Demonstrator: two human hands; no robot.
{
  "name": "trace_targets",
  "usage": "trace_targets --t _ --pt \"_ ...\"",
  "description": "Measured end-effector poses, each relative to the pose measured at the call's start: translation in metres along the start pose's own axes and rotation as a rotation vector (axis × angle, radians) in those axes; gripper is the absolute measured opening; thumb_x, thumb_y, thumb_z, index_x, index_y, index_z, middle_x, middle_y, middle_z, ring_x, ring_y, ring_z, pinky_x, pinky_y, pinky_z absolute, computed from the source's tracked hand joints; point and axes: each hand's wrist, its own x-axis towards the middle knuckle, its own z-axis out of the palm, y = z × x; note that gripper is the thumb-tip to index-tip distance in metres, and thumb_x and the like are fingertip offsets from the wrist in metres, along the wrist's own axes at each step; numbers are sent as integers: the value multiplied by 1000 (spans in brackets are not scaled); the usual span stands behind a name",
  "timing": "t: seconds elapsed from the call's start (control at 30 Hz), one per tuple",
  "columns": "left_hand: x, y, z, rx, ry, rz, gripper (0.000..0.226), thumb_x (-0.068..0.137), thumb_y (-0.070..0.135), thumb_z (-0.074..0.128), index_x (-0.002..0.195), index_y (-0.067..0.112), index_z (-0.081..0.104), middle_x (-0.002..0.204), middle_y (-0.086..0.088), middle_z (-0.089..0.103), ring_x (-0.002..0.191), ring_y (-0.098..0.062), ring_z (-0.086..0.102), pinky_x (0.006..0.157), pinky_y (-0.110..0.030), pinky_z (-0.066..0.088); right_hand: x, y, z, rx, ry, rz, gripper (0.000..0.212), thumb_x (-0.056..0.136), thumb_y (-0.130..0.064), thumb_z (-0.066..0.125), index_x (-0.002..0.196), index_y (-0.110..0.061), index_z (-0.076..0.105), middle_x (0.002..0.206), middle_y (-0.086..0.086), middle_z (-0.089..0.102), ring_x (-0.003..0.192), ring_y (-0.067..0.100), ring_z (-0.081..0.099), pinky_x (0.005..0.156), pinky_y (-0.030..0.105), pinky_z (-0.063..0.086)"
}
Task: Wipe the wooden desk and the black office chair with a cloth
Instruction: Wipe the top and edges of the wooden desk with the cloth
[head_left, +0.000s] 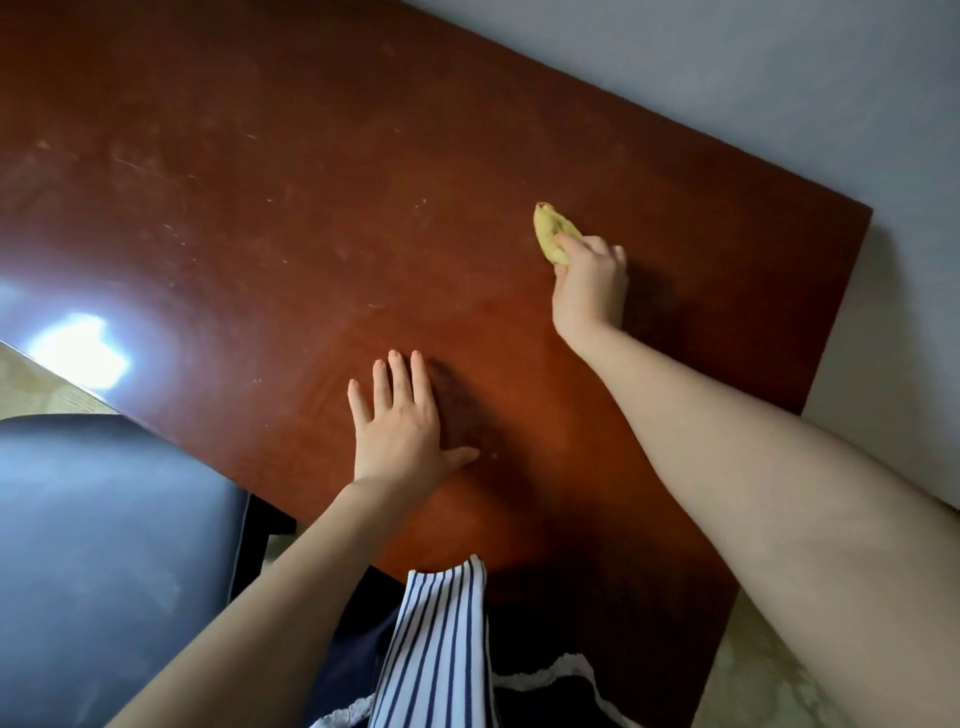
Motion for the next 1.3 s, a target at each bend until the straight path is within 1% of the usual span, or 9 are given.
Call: trace_targets --t 0.13,0.33,0.43,0.57,0.67,0.87,0.97,1.13,1.3 --pt "1 -1 0 -7 -5 -24 127 71 75 55 146 3 -18 158 -13 -7 146 -29 -5 115 -50 1 -23 -36 17 -33 -127 -279 47 97 -2 37 135 -25 51 132 3 52 112 27 43 90 35 41" --pt "1 1 -2 -11 4 -46 133 67 75 59 144 2 -20 159 -12 -4 146 -27 -1 115 -50 0 -70 -41 24 -40 -250 -629 45 97 -7 36 135 -25 50 137 4 49 116 29 41 95 37 37" --pt "-1 0 -1 -13 2 -53 134 66 75 59 144 2 -22 159 -10 -1 147 -25 -1 116 -50 1 -90 -21 13 -21 -296 -760 41 92 -4 46 129 -19 57 131 7 54 113 33 46 91 41 39" --pt "1 1 -3 7 -3 -71 138 63 79 58 142 3 -26 159 -9 5 147 -23 1 116 -47 2 -105 21 -7 52 -231 -827 40 77 10 64 112 -9 69 108 14 66 94 36 59 73 43 51" --pt "1 3 -6 39 -1 -69 137 62 80 57 144 6 -24 159 -10 4 146 -24 3 116 -48 3 -99 53 -19 33 -191 -782 38 78 9 66 110 -10 71 107 13 67 93 34 61 73 45 53" --pt "2 7 -10 106 -14 -51 130 65 79 55 146 10 -19 158 -14 2 146 -27 4 115 -50 5 -58 103 -48 -48 -142 -561 38 82 12 59 114 -7 69 109 17 66 92 38 58 80 48 53" --pt "2 7 -10 123 -10 -46 129 65 80 52 147 9 -19 158 -14 3 146 -27 4 116 -50 6 -27 121 -61 -103 -106 -441 35 89 6 53 119 -8 65 114 17 63 97 38 54 87 46 49" --pt "1 5 -7 133 -3 -39 129 65 82 49 146 8 -20 159 -13 1 146 -26 3 115 -50 5 14 129 -62 -136 -27 -296 35 93 0 51 126 -8 60 122 15 60 106 33 50 91 40 46" --pt "2 4 -6 152 1 -37 129 66 82 47 146 7 -21 159 -13 1 146 -26 4 115 -50 3 45 117 -49 -95 135 51 38 93 0 50 128 -12 58 125 12 59 112 30 49 94 38 43"
